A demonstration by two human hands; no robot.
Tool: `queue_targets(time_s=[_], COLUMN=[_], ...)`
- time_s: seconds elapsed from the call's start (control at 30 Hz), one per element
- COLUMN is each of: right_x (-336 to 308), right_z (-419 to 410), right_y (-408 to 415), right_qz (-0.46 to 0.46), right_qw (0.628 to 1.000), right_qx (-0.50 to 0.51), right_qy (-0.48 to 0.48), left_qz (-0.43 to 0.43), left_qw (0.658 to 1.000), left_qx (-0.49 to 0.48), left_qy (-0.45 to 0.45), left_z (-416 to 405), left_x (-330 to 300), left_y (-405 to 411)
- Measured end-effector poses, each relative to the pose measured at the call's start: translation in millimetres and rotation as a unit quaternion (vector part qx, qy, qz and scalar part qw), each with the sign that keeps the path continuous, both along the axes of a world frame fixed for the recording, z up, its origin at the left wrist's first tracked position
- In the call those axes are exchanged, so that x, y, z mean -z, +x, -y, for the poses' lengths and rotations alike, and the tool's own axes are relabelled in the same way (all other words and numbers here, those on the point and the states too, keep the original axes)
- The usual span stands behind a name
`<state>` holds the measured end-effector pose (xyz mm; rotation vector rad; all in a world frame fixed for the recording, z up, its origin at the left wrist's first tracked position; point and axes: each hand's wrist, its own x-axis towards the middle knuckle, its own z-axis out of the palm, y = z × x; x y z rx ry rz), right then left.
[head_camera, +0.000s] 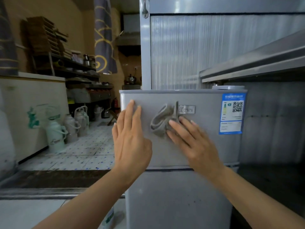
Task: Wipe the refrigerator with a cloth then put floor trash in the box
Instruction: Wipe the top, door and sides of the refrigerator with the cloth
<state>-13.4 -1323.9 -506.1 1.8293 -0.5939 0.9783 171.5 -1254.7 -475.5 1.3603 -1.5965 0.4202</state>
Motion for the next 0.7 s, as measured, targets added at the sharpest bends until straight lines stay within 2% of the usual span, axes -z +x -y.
queue_targets(time_s=[0.13, 0.23, 0.37, 0.43, 0.6, 0.7], right_x=[-45.2, -59.8, -58.5, -50.5, -37.8, -38.0], right_z=[-10.6, -15.1, -10.2, -5.7, -0.2, -8.4], right_y=[38.5, 62.0, 35.0, 5.4, -57.3, -29.3], right_qz=[0.098, 0.14, 0.138, 0.167, 0.296, 0.391], right_qw=[0.995, 0.99, 0.99, 0.986, 0.952, 0.915], right_qx=[0.011, 0.004, 0.0, 0.008, 0.07, 0.063], right_qy=[-0.009, -0.002, -0.007, 0.002, 0.044, 0.074], left_qz=[-0.053, -0.042, -0.005, 0.009, 0.027, 0.018], left_qw=[0.998, 0.997, 0.999, 1.0, 0.999, 0.999], left_qx=[0.007, 0.005, 0.006, 0.001, 0.013, 0.025], left_qy=[-0.033, -0.057, -0.035, -0.025, -0.025, -0.029], left_z=[1.8, 2.4, 4.0, 5.7, 9.1, 10.2], left_x=[-17.8, -23.0, -19.6, -17.5, -14.5, -15.0], left_y=[-2.7, -5.7, -15.3, -19.3, -26.2, -31.9])
